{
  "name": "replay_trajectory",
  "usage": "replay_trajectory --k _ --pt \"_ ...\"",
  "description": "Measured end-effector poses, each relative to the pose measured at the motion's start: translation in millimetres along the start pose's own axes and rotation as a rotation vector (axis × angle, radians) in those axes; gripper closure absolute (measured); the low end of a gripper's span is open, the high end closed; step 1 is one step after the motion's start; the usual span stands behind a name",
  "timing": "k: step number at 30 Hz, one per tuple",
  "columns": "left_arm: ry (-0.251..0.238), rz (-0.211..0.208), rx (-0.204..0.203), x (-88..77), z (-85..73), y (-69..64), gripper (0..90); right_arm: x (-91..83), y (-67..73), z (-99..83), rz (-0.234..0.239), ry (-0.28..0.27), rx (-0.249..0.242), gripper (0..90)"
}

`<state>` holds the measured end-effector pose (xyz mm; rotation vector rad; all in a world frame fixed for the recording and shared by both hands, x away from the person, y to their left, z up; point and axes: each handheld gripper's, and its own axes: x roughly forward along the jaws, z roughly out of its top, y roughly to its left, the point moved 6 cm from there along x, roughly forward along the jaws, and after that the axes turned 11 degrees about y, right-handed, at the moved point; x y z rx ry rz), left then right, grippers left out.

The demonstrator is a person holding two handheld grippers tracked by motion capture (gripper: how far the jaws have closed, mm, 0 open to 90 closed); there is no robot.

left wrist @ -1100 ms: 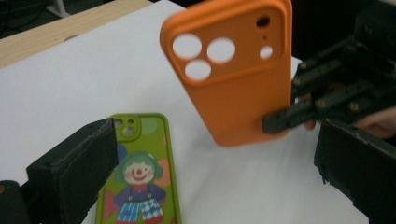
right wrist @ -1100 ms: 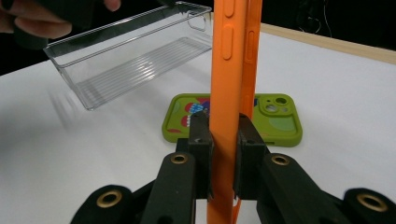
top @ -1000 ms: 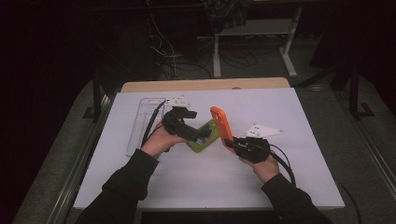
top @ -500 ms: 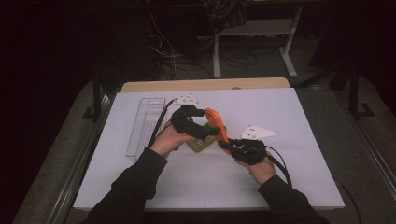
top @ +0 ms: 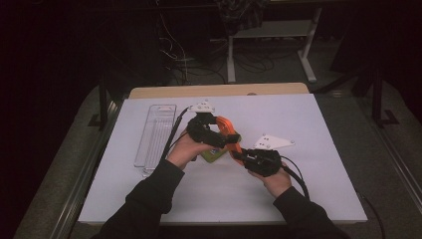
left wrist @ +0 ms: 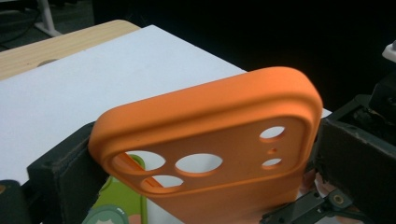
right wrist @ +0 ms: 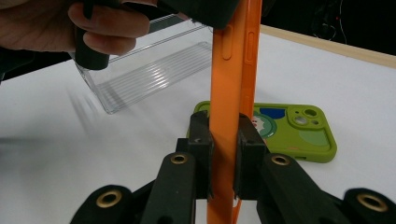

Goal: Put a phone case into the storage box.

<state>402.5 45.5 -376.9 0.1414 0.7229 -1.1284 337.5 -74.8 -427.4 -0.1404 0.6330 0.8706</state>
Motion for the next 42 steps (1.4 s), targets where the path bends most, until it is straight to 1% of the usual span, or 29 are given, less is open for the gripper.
replay_trajectory --k 3,4,6,7,8,9,11,14,15,18,20,23,24,25,27,28,29,31,33,34,35,37,39,40,41,42 --pt "-0.003 0.001 -0.011 0.2 0.1 0.4 3.0 0.9 0.3 -0.6 0.001 0.008 0.004 78.4" --pt "-0.011 0.000 -0.012 0.3 0.5 0.8 4.2 1.2 0.4 -1.2 -0.002 0.014 0.005 78.3" --pt "-0.002 0.000 -0.008 -0.6 0.0 1.6 6.2 2.0 -0.4 -1.6 -0.004 0.016 0.001 78.3" --pt "-0.006 -0.002 -0.010 -0.7 0.2 1.8 7.2 2.4 -0.4 -1.9 -0.006 0.019 -0.001 78.3" --pt "-0.014 -0.005 -0.016 -0.8 0.6 1.6 8.3 2.8 0.1 -2.4 -0.004 0.025 0.003 78.4" --pt "-0.012 -0.012 -0.019 -1.5 0.7 1.5 9.4 3.5 -0.2 -2.8 -0.007 0.027 -0.003 78.3" --pt "-0.022 -0.020 -0.021 -1.5 1.0 1.8 11.2 4.7 0.3 -3.8 -0.009 0.036 -0.001 78.3" --pt "-0.018 -0.024 -0.021 -1.5 0.2 1.8 12.8 6.3 0.2 -4.8 -0.015 0.045 -0.010 78.3" --pt "-0.012 -0.021 -0.013 -1.6 -0.3 2.3 13.2 7.0 0.5 -5.4 -0.015 0.050 -0.010 78.3" --pt "-0.017 -0.016 -0.004 -0.9 -0.4 1.6 14.2 8.5 0.2 -5.9 -0.020 0.056 -0.019 78.2" --pt "-0.010 -0.014 0.008 -0.8 -0.7 1.3 14.7 9.3 0.0 -6.7 -0.030 0.064 -0.028 78.1" --pt "-0.006 -0.010 0.016 -0.9 -0.7 0.9 15.3 9.5 -0.2 -7.2 -0.025 0.078 -0.031 77.4" --pt "-0.006 -0.007 0.019 -1.1 -0.5 0.8 15.4 9.4 -0.4 -7.2 -0.024 0.082 -0.034 74.4" --pt "-0.006 0.000 0.024 -1.9 0.0 1.8 15.5 9.0 -0.5 -7.2 -0.025 0.083 -0.035 67.6" --pt "-0.017 0.006 0.016 -3.3 1.6 3.6 15.5 7.6 -1.3 -7.8 -0.020 0.093 -0.039 56.0" --pt "-0.009 0.008 0.017 -4.5 1.7 4.6 15.5 6.4 -2.1 -8.7 -0.024 0.103 -0.040 51.5" --pt "-0.011 0.013 0.015 -5.5 2.3 6.0 15.5 5.5 -3.1 -9.3 -0.029 0.105 -0.042 47.6" --pt "-0.007 0.019 0.009 -8.2 3.0 8.4 15.5 2.2 -7.1 -12.7 -0.042 0.123 -0.029 40.4" --pt "-0.002 0.029 0.010 -11.2 3.7 10.3 15.5 -0.5 -11.9 -16.1 -0.044 0.136 -0.018 34.8" --pt "-0.010 0.030 -0.001 -12.6 4.7 10.9 15.5 -1.8 -14.7 -18.1 -0.048 0.148 -0.010 32.0" --pt "-0.012 0.033 -0.002 -14.2 5.5 11.7 15.5 -3.4 -17.6 -20.2 -0.052 0.162 0.001 29.5" --pt "0.000 0.042 0.003 -17.9 6.0 14.0 15.4 -6.0 -21.2 -23.8 -0.044 0.180 0.009 22.8" --pt "-0.002 0.050 -0.001 -22.3 7.5 16.3 15.4 -8.9 -23.1 -28.1 -0.035 0.198 0.015 16.8" --pt "0.001 0.054 0.002 -25.3 8.3 17.7 15.4 -9.9 -23.8 -30.0 -0.034 0.206 0.019 14.5" --pt "-0.011 0.057 -0.008 -28.4 10.1 19.1 15.4 -11.4 -24.5 -33.0 -0.031 0.219 0.024 12.2" --pt "-0.007 0.061 -0.004 -31.0 10.8 20.5 15.4 -13.2 -26.1 -36.8 -0.033 0.229 0.021 11.8"
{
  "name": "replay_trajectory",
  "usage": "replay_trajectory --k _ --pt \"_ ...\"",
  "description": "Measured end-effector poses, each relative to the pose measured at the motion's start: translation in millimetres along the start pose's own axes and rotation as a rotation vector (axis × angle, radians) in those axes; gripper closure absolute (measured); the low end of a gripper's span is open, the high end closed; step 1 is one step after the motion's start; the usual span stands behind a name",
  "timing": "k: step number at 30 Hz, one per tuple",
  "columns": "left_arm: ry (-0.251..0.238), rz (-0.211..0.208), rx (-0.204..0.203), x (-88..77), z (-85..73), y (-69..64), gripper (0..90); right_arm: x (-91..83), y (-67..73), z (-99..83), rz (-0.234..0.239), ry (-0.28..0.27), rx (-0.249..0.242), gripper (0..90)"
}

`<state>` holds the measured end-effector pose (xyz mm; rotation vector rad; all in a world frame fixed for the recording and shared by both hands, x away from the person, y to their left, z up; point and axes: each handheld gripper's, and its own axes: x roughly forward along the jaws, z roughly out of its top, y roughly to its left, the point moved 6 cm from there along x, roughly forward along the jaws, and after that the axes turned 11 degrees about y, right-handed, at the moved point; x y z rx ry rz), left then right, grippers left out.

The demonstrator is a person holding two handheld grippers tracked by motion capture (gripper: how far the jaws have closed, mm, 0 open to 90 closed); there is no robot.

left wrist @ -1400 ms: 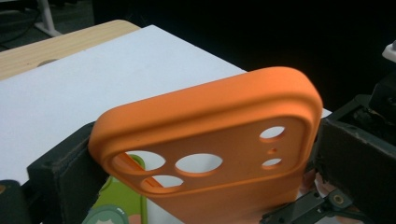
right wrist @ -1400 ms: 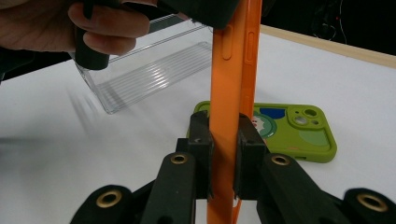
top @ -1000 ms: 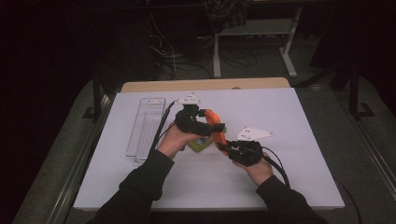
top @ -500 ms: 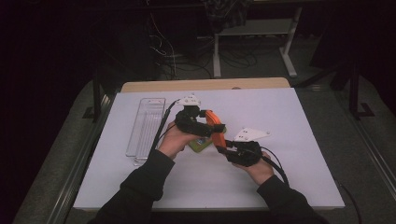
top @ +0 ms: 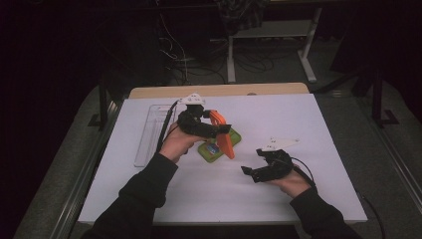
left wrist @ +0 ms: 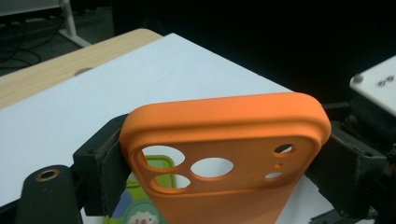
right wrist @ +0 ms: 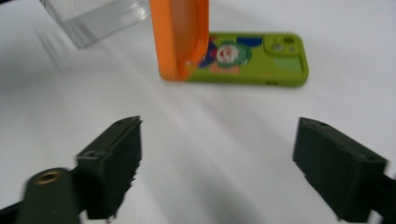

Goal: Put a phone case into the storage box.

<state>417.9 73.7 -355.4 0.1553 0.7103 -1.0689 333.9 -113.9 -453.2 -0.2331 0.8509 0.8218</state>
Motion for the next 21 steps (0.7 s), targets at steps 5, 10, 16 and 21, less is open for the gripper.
replay_trajectory --k 5,10,16,21 --pt "-0.003 0.025 0.000 -16.4 7.5 7.7 15.4 -3.9 -4.8 -12.7 -0.021 0.001 0.009 0.1" --pt "-0.014 0.052 0.007 -32.0 14.4 14.1 15.4 -10.6 -8.2 -23.7 -0.040 -0.037 0.013 0.0" --pt "-0.025 0.084 0.009 -48.3 18.9 24.5 15.4 -13.4 -9.2 -37.9 -0.037 -0.031 0.014 0.0" --pt "-0.024 0.109 0.017 -59.6 19.3 32.0 15.3 -15.5 -10.9 -44.8 -0.048 -0.040 0.026 0.0"
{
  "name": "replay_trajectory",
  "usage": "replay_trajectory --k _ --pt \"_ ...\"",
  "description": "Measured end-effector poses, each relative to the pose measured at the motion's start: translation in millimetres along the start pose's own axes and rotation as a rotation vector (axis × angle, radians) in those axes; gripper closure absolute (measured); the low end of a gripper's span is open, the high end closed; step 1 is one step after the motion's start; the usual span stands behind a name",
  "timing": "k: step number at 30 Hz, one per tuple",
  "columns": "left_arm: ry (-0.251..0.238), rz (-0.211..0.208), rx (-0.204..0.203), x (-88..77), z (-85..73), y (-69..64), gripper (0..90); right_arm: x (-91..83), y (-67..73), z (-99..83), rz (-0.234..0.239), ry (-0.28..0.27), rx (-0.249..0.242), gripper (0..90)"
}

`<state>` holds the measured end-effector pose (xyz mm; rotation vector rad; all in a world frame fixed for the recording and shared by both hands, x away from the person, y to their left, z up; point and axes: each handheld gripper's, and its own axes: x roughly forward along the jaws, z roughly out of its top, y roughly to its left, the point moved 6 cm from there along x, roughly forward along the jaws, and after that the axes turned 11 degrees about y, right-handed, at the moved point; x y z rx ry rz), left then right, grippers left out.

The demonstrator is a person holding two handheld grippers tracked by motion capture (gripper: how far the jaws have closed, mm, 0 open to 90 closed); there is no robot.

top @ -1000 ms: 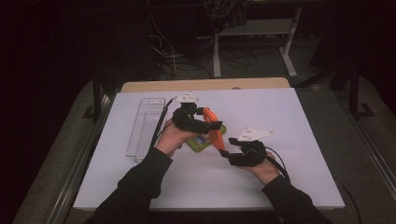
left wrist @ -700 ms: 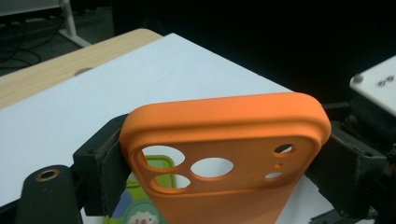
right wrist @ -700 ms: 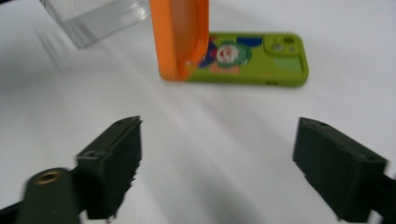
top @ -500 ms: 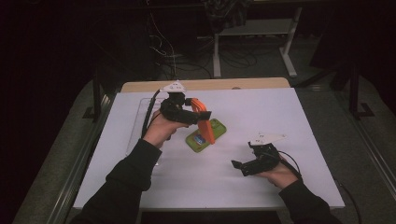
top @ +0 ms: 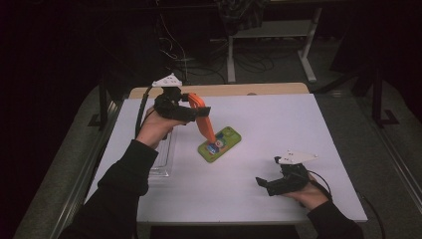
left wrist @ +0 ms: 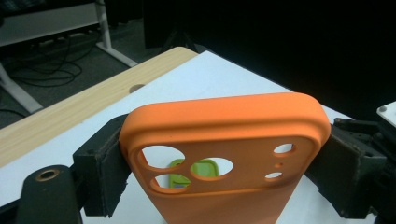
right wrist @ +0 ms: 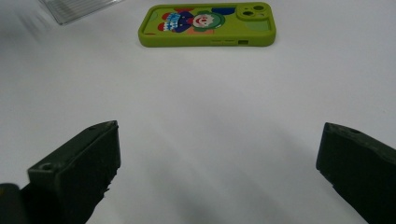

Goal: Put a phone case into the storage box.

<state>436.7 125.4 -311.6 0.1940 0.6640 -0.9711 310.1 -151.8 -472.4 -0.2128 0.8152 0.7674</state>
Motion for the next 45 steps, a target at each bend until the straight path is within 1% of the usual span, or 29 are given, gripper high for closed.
replay_trajectory --k 4,7,9,10,13,15,17,18,20,23,25,27,29,30,32,33,34,35,36,37,38,39,42,43,44,45 --pt "-0.009 0.029 -0.010 -7.9 -0.1 10.5 15.3 -0.5 0.3 -3.4 0.006 0.004 -0.004 0.0" --pt "-0.004 0.053 -0.021 -12.6 -1.4 21.2 15.3 0.3 1.5 -3.3 0.001 0.008 -0.003 0.0" --pt "0.004 0.068 -0.024 -16.1 -2.3 29.1 15.3 1.0 2.2 -3.2 0.009 0.011 -0.013 0.0" --pt "0.004 0.075 -0.023 -17.5 -2.2 31.8 15.3 1.0 2.5 -3.3 0.011 0.012 -0.015 0.0" --pt "-0.004 0.101 -0.036 -23.1 -0.6 43.2 15.2 0.3 2.4 -3.0 0.013 0.007 -0.017 0.0" --pt "0.001 0.137 -0.033 -27.9 1.0 53.6 15.2 -0.2 1.5 -2.5 0.010 0.004 -0.016 0.0" --pt "0.008 0.168 -0.032 -30.9 2.1 61.9 15.2 -1.2 1.5 -2.6 0.013 0.005 -0.003 0.0" --pt "0.018 0.197 -0.028 -32.8 2.3 68.3 15.2 -1.3 1.5 -2.7 0.016 0.005 -0.002 0.0" --pt "0.014 0.213 -0.044 -35.7 2.5 78.5 15.2 -1.4 1.4 -2.6 0.016 0.003 -0.005 0.0" --pt "0.021 0.248 -0.056 -38.8 1.7 92.9 15.2 -1.5 1.6 -2.4 0.016 0.005 -0.007 0.0" --pt "0.025 0.278 -0.069 -40.7 0.7 104.8 15.1 -1.6 1.5 -2.5 0.018 0.004 -0.008 0.0" --pt "0.018 0.301 -0.074 -41.8 -0.4 113.4 15.0 -1.9 1.7 -2.3 0.022 0.003 -0.006 0.0" --pt "0.010 0.310 -0.102 -43.1 -3.0 122.9 14.9 -2.7 1.8 -1.7 0.025 -0.004 -0.007 0.0" --pt "0.008 0.320 -0.108 -42.5 -4.7 127.7 14.9 -3.1 1.8 -1.4 0.024 -0.007 -0.009 0.0" --pt "0.029 0.350 -0.110 -40.8 -8.8 134.7 14.8 -3.6 1.8 -1.3 0.025 -0.009 -0.009 0.0" --pt "0.045 0.357 -0.113 -39.1 -12.1 139.1 14.8 -3.7 1.8 -1.3 0.024 -0.009 -0.009 0.0" --pt "0.042 0.359 -0.123 -36.9 -13.9 142.1 14.8 -3.8 2.0 -1.5 0.026 -0.007 -0.005 0.0" --pt "0.054 0.363 -0.122 -36.4 -16.0 144.6 14.7 -3.9 1.9 -1.4 0.026 -0.008 -0.007 0.0" --pt "0.045 0.368 -0.138 -33.8 -17.3 146.5 14.7 -4.0 1.8 -1.5 0.025 -0.008 -0.008 0.0" --pt "0.057 0.389 -0.138 -32.0 -20.2 150.1 14.7 -4.1 1.7 -1.4 0.024 -0.009 -0.010 0.0" --pt "0.059 0.399 -0.144 -30.2 -21.6 151.9 14.7 -4.5 1.5 -1.2 0.024 -0.011 -0.008 0.0" --pt "0.074 0.411 -0.147 -28.0 -24.6 155.3 14.7 -4.6 1.3 -0.8 0.024 -0.015 -0.009 0.0" --pt "0.092 0.428 -0.171 -21.8 -31.7 161.6 14.7 -5.4 1.5 -0.6 0.024 -0.015 -0.011 0.0" --pt "0.100 0.431 -0.169 -20.5 -33.4 163.2 14.6 -5.6 1.5 -0.6 0.025 -0.015 -0.011 0.0" --pt "0.100 0.432 -0.177 -17.9 -35.6 164.3 14.6 -5.7 1.5 -0.6 0.024 -0.015 -0.013 0.0" --pt "0.113 0.441 -0.177 -15.9 -38.7 166.2 14.5 -5.9 1.7 -0.6 0.026 -0.014 -0.010 0.0"
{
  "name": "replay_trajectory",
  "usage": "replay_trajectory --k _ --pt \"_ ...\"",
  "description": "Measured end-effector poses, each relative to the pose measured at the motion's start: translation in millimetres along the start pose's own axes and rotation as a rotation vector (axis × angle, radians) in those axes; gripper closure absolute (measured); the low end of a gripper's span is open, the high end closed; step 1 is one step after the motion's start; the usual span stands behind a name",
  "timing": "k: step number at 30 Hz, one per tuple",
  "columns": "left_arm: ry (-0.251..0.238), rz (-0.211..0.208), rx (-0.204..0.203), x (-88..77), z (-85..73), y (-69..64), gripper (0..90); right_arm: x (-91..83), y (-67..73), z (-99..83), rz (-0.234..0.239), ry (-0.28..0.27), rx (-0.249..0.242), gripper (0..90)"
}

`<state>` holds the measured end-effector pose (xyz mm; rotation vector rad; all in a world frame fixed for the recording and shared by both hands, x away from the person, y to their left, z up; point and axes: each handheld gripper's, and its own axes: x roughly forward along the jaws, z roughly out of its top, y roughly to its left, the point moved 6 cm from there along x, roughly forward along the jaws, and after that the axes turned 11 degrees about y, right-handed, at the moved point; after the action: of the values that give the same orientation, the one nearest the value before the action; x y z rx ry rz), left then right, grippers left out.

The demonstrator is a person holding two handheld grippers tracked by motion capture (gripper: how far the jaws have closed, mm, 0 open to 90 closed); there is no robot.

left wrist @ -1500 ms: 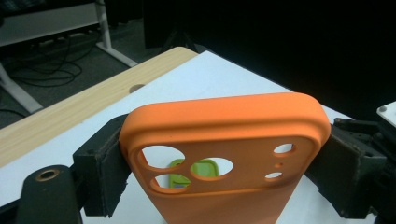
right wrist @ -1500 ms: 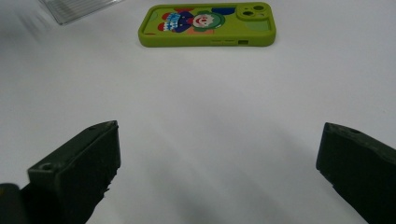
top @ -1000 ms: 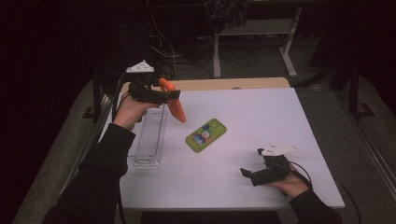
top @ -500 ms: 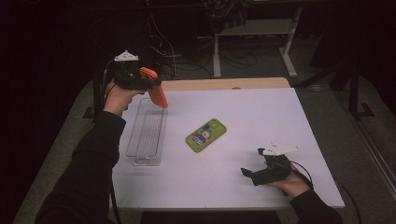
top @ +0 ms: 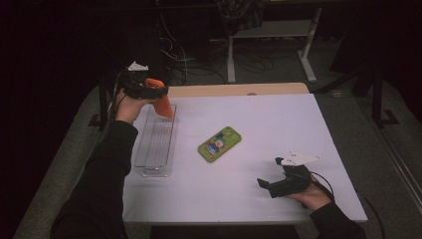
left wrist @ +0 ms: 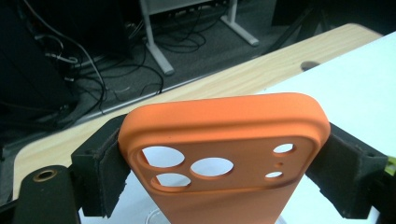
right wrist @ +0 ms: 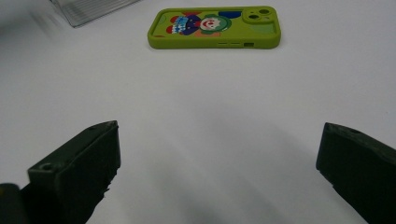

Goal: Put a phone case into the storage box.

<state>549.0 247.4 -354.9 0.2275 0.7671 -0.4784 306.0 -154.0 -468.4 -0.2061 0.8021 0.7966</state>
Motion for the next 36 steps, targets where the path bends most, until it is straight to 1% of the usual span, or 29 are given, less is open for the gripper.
replay_trajectory --k 1,2,3,10,11,14,16,17,18,22,28,32,34,36 --pt "0.002 0.003 -0.003 2.3 -1.1 0.4 14.5 -0.1 -0.2 0.0 0.000 -0.001 -0.002 0.0" --pt "0.016 0.008 -0.003 4.6 -3.3 1.3 14.4 -0.2 -0.2 0.0 0.000 -0.002 -0.002 0.0" --pt "0.016 0.013 -0.010 7.4 -5.2 1.8 14.4 -0.3 -0.3 0.1 0.000 -0.003 -0.003 0.0" --pt "0.048 0.035 -0.020 18.4 -13.3 5.5 14.1 -0.3 0.0 0.1 0.001 -0.002 -0.006 0.0" --pt "0.049 0.035 -0.027 19.2 -13.5 5.3 14.1 -0.3 0.0 0.0 0.002 -0.002 -0.007 0.0" --pt "0.053 0.043 -0.029 22.4 -13.7 4.2 13.9 -0.3 0.1 0.0 0.002 -0.003 -0.007 0.0" --pt "0.064 0.048 -0.018 25.0 -14.1 2.9 13.8 -0.2 0.1 -0.1 0.004 -0.001 -0.008 0.0" --pt "0.065 0.051 -0.021 26.6 -14.2 2.1 13.7 -0.2 0.3 -0.1 0.004 0.000 -0.006 0.0" --pt "0.071 0.063 -0.010 27.8 -14.3 2.4 13.7 -0.2 0.2 -0.2 0.004 0.000 -0.007 0.0" --pt "0.083 0.078 -0.026 31.1 -15.6 4.3 13.6 -0.5 -0.3 -0.1 0.003 -0.004 -0.010 0.0" --pt "0.077 0.077 -0.043 35.7 -17.2 5.2 13.0 -0.6 -0.5 0.1 0.002 -0.007 -0.013 0.0" --pt "0.062 0.077 -0.054 37.3 -17.1 5.7 12.2 -0.5 -0.3 -0.1 0.003 -0.005 -0.011 0.0" --pt "0.051 0.070 -0.072 38.3 -16.4 5.5 10.1 -0.5 -0.2 -0.2 0.004 -0.003 -0.010 0.0" --pt "0.042 0.059 -0.080 38.8 -15.9 5.5 8.7 -0.4 -0.1 -0.2 0.004 -0.003 -0.010 0.0"
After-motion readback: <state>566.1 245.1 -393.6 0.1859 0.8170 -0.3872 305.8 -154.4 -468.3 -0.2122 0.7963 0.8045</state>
